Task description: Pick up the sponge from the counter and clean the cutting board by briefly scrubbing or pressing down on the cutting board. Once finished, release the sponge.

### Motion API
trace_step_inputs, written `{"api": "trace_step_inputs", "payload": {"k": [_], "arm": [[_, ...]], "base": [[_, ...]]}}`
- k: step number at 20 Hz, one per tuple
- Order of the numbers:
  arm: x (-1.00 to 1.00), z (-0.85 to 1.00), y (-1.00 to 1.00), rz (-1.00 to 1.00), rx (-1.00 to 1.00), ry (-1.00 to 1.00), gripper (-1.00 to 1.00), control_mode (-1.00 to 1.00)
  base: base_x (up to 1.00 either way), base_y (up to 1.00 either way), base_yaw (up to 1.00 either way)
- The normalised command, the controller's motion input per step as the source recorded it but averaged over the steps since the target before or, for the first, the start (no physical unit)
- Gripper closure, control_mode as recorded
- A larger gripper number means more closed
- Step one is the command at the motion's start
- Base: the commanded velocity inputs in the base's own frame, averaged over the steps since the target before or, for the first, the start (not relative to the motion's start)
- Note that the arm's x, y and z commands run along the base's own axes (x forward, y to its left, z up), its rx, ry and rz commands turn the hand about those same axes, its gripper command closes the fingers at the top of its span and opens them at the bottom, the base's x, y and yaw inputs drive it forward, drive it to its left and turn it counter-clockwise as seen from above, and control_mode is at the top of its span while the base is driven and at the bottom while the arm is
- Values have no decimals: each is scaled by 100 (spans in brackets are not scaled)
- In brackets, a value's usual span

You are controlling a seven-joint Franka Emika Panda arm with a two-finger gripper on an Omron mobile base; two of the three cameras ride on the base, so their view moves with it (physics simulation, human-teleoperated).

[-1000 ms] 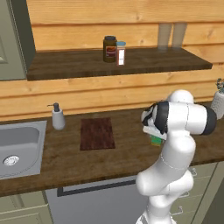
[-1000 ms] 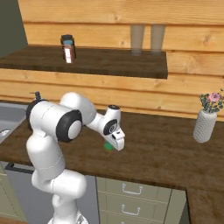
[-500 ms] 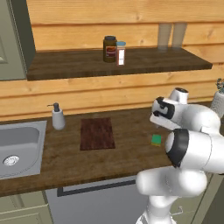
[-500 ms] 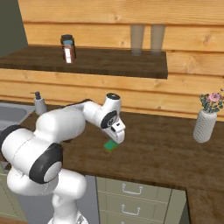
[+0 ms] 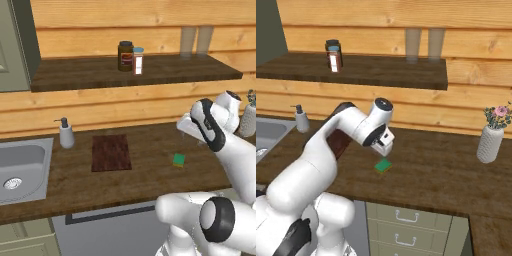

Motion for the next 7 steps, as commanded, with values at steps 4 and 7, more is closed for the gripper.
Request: {"api": "trace_step_inputs", "payload": {"k": [4,7], "arm": [[-13,100,14,27,11,-24,-100,-100],[-10,96,7,26,12,-25,-100,-100]], "base": [[0,0,0],[0,0,0]]}}
